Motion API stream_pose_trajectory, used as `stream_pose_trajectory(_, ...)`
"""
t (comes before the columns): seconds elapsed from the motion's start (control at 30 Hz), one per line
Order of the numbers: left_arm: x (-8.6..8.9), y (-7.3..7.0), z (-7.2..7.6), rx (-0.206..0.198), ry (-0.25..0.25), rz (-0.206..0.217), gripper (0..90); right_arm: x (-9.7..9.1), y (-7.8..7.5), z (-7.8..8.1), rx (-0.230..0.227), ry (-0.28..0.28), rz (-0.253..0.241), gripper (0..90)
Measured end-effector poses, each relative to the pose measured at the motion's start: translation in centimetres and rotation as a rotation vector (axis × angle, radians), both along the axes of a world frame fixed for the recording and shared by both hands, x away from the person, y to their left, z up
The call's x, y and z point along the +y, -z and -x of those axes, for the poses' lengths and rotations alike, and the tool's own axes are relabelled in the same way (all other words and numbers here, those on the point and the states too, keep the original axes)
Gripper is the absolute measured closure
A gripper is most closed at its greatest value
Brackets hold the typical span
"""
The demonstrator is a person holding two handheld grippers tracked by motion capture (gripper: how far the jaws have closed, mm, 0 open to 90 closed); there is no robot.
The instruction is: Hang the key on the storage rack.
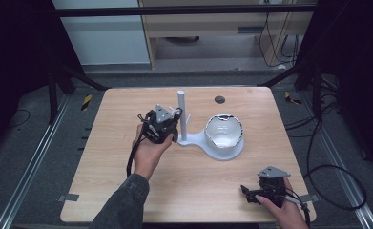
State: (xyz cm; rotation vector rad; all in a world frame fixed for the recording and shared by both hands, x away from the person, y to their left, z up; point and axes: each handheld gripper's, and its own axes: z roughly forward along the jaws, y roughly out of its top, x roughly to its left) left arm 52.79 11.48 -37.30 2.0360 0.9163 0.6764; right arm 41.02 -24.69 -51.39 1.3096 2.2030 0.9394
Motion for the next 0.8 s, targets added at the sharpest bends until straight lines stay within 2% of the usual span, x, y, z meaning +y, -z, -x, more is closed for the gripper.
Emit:
stream_pose_trajectory(0.4,-0.29,0.7,-0.23,-0.018,-0.014,0.026,79.8,0.0,0.0,0.0,0.001,0.0,0.0,0.4)
stream_pose_trajectory(0.8,-0.01,0.81,-0.21,-0.018,-0.01,0.041,79.6,0.02,0.0,0.0,0.002,0.002,-0.002,0.4)
